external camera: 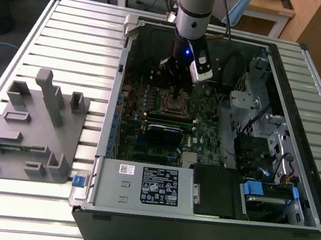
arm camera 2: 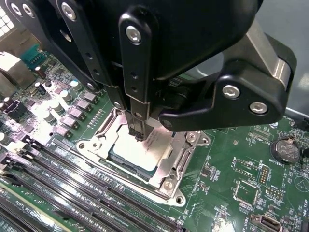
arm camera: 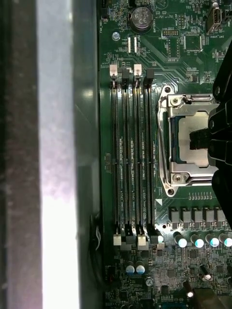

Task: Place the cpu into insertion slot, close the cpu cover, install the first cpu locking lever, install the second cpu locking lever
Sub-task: 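Install the first cpu locking lever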

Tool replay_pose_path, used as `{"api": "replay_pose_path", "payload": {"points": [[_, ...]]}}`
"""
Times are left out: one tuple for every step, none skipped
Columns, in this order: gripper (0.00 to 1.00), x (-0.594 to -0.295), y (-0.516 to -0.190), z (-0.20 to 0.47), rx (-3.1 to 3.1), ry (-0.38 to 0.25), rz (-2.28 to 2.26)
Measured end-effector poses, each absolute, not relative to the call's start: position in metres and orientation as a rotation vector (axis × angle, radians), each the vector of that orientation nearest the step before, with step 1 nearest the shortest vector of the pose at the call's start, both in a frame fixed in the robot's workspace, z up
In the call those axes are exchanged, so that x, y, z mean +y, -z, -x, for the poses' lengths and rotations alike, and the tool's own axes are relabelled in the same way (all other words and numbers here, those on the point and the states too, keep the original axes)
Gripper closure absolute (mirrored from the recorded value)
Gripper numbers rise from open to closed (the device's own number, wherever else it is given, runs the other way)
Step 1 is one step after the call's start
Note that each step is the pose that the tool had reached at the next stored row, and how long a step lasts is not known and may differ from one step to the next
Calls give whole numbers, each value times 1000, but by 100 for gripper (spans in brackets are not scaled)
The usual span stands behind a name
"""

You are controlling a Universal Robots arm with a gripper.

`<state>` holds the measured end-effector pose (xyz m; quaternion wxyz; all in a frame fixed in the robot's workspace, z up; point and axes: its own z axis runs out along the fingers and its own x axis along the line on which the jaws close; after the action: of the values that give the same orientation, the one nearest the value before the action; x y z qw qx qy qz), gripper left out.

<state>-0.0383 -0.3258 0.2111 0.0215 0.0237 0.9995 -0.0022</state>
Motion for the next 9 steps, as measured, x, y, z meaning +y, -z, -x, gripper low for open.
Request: {"api": "replay_pose_path", "payload": {"points": [[89, -326, -211, 38, 3098, 7, -74], [89, -326, -212, 38, 3098, 7, -74], [89, -326, -212, 38, 3098, 7, -74], [89, -326, -213, 38, 3098, 7, -74], [89, -326, -214, 38, 3098, 7, -74], [89, -326, -215, 38, 3098, 7, -74], [89, -326, -217, 38, 3098, 7, -74], [89, -326, -219, 38, 3098, 7, -74], [89, -326, -220, 38, 3098, 7, -74]]}}
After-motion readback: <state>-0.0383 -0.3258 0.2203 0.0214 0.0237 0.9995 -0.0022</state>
